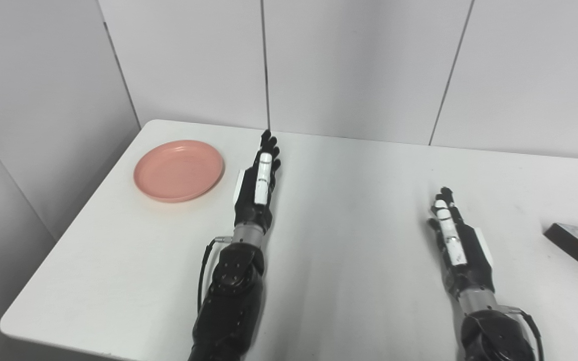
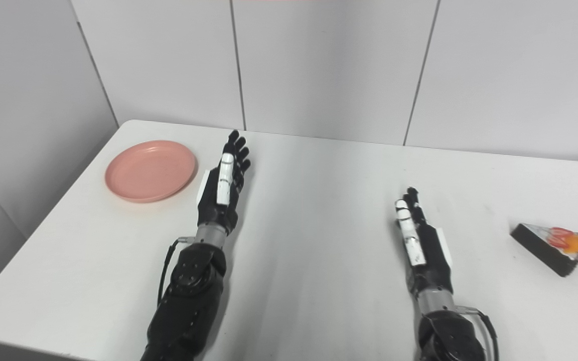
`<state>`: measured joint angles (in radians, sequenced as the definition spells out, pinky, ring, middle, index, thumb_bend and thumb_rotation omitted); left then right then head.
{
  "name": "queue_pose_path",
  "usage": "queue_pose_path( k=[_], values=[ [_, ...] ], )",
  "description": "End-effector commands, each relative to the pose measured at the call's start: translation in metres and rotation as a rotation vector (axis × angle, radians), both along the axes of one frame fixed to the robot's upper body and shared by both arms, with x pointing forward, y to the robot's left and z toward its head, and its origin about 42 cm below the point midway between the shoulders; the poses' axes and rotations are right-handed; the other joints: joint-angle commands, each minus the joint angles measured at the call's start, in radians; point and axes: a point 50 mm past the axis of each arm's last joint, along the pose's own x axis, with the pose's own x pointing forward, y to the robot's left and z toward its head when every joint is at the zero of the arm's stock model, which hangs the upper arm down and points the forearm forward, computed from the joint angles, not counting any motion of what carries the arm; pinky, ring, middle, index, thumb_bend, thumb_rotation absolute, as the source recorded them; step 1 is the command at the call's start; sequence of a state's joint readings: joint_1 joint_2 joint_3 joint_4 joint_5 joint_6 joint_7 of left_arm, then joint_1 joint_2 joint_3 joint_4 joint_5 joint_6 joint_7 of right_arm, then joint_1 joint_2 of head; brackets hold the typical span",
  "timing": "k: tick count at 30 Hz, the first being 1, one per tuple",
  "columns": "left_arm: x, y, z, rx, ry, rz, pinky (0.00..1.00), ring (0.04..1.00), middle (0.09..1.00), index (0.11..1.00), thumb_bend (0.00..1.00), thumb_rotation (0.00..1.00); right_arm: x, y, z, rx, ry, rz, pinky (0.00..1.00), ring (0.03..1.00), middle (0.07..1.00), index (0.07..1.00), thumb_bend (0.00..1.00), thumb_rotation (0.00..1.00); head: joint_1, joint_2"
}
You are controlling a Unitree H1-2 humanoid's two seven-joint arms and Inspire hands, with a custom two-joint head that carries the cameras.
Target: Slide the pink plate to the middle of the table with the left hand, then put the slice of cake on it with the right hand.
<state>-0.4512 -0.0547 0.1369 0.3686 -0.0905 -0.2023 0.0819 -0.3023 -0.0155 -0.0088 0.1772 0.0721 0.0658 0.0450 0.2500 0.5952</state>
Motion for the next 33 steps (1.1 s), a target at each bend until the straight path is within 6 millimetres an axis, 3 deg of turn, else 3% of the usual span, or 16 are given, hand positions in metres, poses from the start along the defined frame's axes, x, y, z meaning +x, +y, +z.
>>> queue_pose_path(
  k=[1, 4, 10, 25, 33],
  values=[
    [0.013, 0.001, 0.027, 0.001, -0.109, 0.028, 0.97, 0.985, 0.981, 0.979, 0.68, 1.0, 0.007, -0.001, 0.016, 0.023, -0.087, 0.003, 1.0, 0.998, 1.0, 1.0, 0.46, 0.88, 0.006, -0.007],
    [0.018, 0.012, 0.03, 0.022, -0.117, 0.059, 0.94, 0.951, 0.946, 0.942, 0.69, 1.0, 0.006, -0.001, 0.015, 0.017, -0.088, 0.011, 1.0, 1.0, 1.0, 1.0, 0.47, 0.88, 0.015, -0.012],
    [0.029, 0.042, 0.042, 0.002, -0.129, 0.118, 0.95, 0.911, 0.905, 0.899, 0.74, 1.0, 0.006, -0.003, 0.015, 0.013, -0.095, 0.014, 1.0, 0.998, 1.0, 1.0, 0.45, 0.88, 0.032, -0.027],
    [0.047, 0.125, 0.07, 0.029, -0.171, 0.339, 0.71, 0.713, 0.728, 0.726, 0.75, 1.0, 0.008, -0.009, 0.01, -0.007, -0.113, 0.013, 1.0, 1.0, 1.0, 1.0, 0.47, 0.89, 0.061, -0.042],
    [0.045, 0.161, 0.073, 0.061, -0.146, 0.44, 0.74, 0.7, 0.706, 0.708, 0.73, 1.0, 0.01, -0.012, 0.008, 0.03, -0.108, 0.033, 1.0, 1.0, 1.0, 1.0, 0.44, 0.88, 0.083, -0.05]
  ],
)
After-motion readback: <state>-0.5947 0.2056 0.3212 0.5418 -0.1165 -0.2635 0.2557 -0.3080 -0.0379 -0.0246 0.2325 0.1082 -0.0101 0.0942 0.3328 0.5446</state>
